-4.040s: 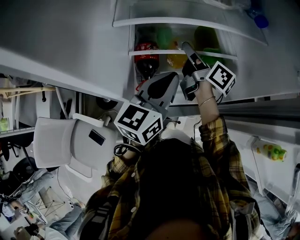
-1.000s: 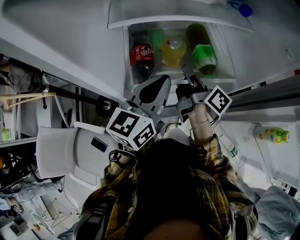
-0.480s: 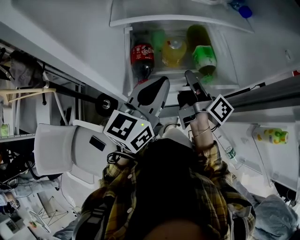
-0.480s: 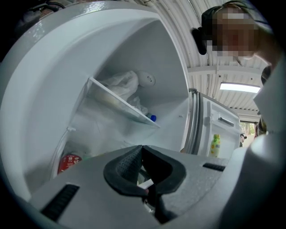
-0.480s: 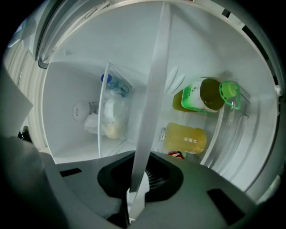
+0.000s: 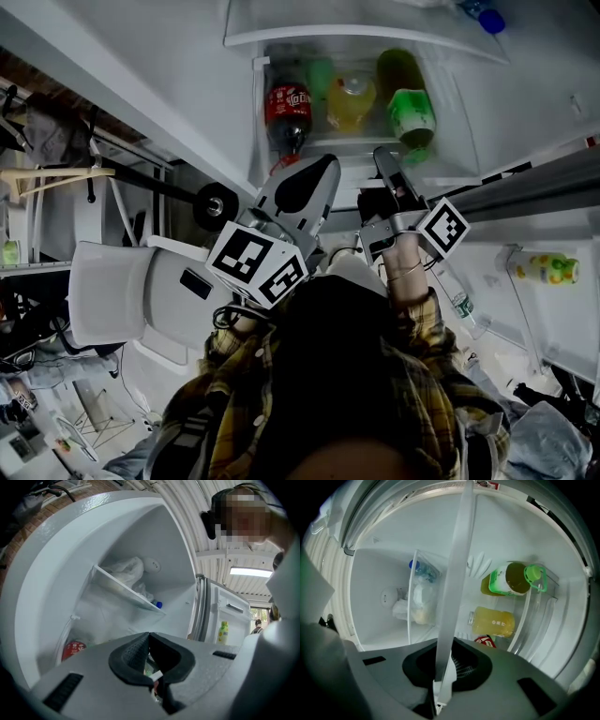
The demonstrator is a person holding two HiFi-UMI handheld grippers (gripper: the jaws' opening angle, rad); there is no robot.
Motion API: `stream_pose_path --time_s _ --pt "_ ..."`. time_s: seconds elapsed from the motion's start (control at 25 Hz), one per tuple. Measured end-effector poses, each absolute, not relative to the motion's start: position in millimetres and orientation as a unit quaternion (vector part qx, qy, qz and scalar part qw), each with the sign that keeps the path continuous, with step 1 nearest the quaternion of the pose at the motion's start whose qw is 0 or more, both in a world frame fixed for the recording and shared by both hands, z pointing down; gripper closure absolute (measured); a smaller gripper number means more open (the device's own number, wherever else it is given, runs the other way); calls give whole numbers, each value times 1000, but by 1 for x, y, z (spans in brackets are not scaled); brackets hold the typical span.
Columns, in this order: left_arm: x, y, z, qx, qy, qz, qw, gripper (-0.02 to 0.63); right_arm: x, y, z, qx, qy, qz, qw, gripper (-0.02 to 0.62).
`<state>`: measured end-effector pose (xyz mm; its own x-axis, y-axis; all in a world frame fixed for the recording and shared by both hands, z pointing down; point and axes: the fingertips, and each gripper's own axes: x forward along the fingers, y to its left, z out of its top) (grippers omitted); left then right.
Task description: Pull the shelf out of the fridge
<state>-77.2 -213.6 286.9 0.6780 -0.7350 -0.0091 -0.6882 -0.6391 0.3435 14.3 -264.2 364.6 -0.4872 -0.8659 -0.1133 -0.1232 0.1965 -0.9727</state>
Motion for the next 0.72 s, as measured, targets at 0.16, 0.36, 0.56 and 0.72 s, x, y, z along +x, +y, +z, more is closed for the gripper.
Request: stream_pose_path --time_s 0.16,0.36,0.56,0.72 --pt "-79 -206 285 903 -391 -78 159 601 14 -256 364 -358 688 -521 357 557" --pt "-79 -203 282 906 -385 -80 155 603 15 -254 363 -357 691 -515 361 557" --pt "-78 -198 281 908 -382 -81 152 603 14 -248 365 -356 691 -513 364 557" --pt "-75 -194 282 910 -376 -80 151 603 16 -243 366 -355 690 -512 369 557"
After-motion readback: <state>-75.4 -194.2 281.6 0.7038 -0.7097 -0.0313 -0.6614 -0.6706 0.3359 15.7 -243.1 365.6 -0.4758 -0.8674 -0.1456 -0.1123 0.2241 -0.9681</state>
